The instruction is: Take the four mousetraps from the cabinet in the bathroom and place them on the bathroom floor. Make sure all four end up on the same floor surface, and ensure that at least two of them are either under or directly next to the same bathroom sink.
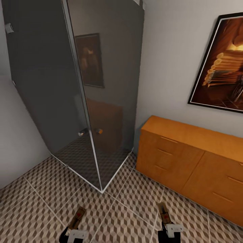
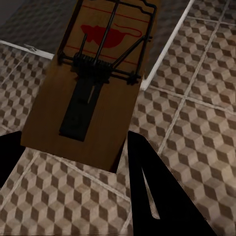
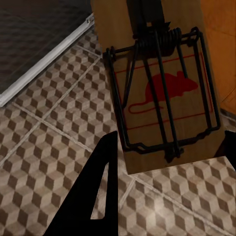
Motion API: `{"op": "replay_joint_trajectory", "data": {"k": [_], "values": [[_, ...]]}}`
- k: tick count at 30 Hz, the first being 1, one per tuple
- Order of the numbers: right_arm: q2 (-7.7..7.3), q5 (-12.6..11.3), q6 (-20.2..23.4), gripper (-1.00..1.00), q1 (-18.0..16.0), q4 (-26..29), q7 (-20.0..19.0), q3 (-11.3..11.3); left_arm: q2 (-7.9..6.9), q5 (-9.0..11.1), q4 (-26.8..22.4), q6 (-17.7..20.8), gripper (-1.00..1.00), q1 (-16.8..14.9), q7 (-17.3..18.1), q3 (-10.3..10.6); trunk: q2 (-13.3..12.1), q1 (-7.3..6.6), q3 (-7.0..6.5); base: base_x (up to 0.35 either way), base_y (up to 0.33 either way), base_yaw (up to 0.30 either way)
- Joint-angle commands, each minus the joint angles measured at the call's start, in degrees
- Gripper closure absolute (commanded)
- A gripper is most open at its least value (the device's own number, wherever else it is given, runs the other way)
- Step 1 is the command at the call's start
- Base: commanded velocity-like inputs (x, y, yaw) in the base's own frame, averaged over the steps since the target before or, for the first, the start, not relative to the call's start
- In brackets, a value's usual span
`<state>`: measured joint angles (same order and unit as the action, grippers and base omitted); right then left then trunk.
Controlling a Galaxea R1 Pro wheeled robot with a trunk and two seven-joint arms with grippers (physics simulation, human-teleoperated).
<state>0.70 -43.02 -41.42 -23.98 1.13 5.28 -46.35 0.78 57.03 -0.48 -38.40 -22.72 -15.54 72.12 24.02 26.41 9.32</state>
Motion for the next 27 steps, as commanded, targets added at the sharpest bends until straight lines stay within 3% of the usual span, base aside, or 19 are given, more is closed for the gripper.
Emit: {"op": "replay_joint_trajectory", "data": {"k": [1, 27], "values": [[0.0, 0.0, -0.1, 1.0, 0.0, 0.0, 0.5, -0.5, 0.01, -0.3, 0.0, 0.1, 1.0, 0.0, -0.8, 0.5, 0.1, 0.03, 0.11, 0.0, 0.0, 0.287], [-0.01, 0.0, -0.1, 1.0, 0.0, 0.0, 0.5, -0.5, 0.01, -0.3, 0.0, 0.1, 1.0, 0.0, -0.8, 0.5, 0.1, 0.03, 0.11, 0.0, 0.0, 0.287]]}}
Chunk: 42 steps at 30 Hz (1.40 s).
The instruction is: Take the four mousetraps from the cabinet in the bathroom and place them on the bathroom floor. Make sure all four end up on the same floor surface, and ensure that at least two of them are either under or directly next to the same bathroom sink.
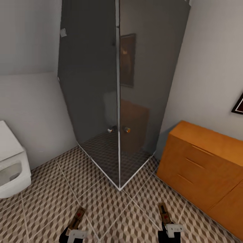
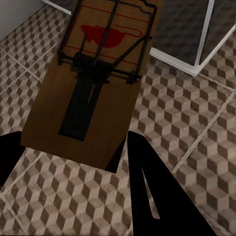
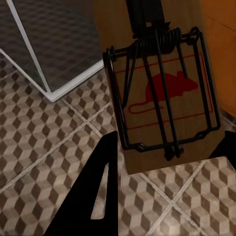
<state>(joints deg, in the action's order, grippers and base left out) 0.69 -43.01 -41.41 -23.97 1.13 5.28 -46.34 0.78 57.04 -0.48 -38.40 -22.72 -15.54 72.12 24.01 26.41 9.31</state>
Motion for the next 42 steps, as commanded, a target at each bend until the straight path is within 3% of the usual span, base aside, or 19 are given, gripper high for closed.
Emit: {"op": "replay_joint_trajectory", "data": {"k": [1, 27, 42], "values": [[0.01, -0.1, -0.1, 1.0, 0.0, 0.0, 0.5, -0.5, 0.01, -0.3, 0.0, 0.1, 1.0, 0.0, -0.8, 0.5, 0.1, 0.03, 0.11, 0.0, 0.0, 0.287], [0.08, -0.1, -0.1, 1.0, 0.0, 0.0, 0.5, -0.5, 0.03, -0.3, 0.0, 0.1, 1.0, 0.0, -0.8, 0.5, 0.1, 0.03, 0.14, 0.0, 0.0, 0.287], [0.09, -0.1, -0.1, 1.0, 0.0, 0.0, 0.5, -0.5, 0.09, -0.3, 0.0, 0.1, 1.0, 0.0, -0.8, 0.5, 0.1, 0.03, 0.86, 0.0, 0.0, 0.235]]}}
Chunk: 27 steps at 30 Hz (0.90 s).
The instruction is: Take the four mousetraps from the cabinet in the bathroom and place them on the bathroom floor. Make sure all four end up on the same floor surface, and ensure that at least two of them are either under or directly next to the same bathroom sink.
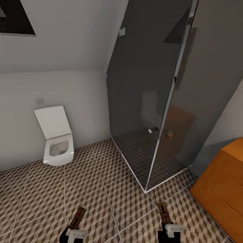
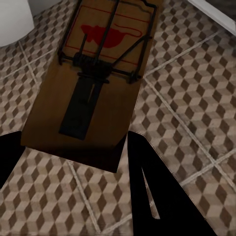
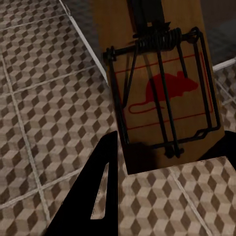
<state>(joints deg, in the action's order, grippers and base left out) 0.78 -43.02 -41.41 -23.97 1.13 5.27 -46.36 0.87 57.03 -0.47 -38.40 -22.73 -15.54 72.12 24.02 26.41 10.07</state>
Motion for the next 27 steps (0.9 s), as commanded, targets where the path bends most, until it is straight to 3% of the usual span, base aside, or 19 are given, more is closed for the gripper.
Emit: {"op": "replay_joint_trajectory", "data": {"k": [1, 27], "values": [[0.01, -0.1, 0.0, 1.0, 0.0, 0.0, 0.5, -0.5, 0.01, -0.3, 0.0, 0.1, 1.0, 0.0, -0.8, 0.5, 0.1, 0.03, 0.12, 0.0, 0.0, 0.271], [0.01, -0.1, -0.1, 1.0, 0.0, 0.0, 0.5, -0.5, 0.01, -0.3, 0.0, 0.1, 1.0, 0.0, -0.8, 0.5, 0.1, 0.03, 0.15, 0.0, 0.0, 0.285]]}}
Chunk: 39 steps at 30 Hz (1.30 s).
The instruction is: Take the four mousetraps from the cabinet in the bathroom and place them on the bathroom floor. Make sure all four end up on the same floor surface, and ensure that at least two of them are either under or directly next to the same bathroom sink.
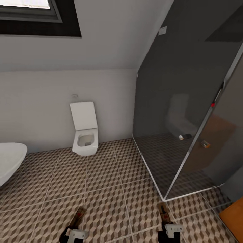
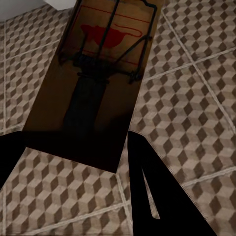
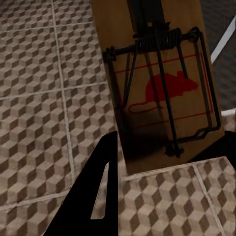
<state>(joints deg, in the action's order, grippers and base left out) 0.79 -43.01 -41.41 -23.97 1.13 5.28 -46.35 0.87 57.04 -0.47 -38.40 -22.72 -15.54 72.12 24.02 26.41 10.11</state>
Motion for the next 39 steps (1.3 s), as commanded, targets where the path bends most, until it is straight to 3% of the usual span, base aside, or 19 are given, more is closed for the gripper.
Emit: {"op": "replay_joint_trajectory", "data": {"k": [1, 18, 39], "values": [[0.0, -0.1, -0.1, 1.0, 0.0, 0.0, 0.5, -0.5, 0.01, -0.3, 0.0, 0.1, 1.0, 0.0, -0.8, 0.5, 0.1, 0.03, 0.11, 0.0, 0.0, 0.286], [-0.07, -0.1, -0.1, 1.0, 0.0, 0.0, 0.5, -0.5, 0.01, -0.3, -0.1, 0.1, 1.0, 0.0, -0.8, 0.5, 0.1, 0.03, 0.11, 0.0, 0.024, 0.272], [-0.08, -0.1, -0.1, 1.0, 0.0, 0.0, 0.5, -0.5, 0.01, -0.3, -0.1, 0.1, 1.0, 0.0, -0.8, 0.5, 0.1, 0.03, 0.11, 0.057, 0.211, 0.016]]}}
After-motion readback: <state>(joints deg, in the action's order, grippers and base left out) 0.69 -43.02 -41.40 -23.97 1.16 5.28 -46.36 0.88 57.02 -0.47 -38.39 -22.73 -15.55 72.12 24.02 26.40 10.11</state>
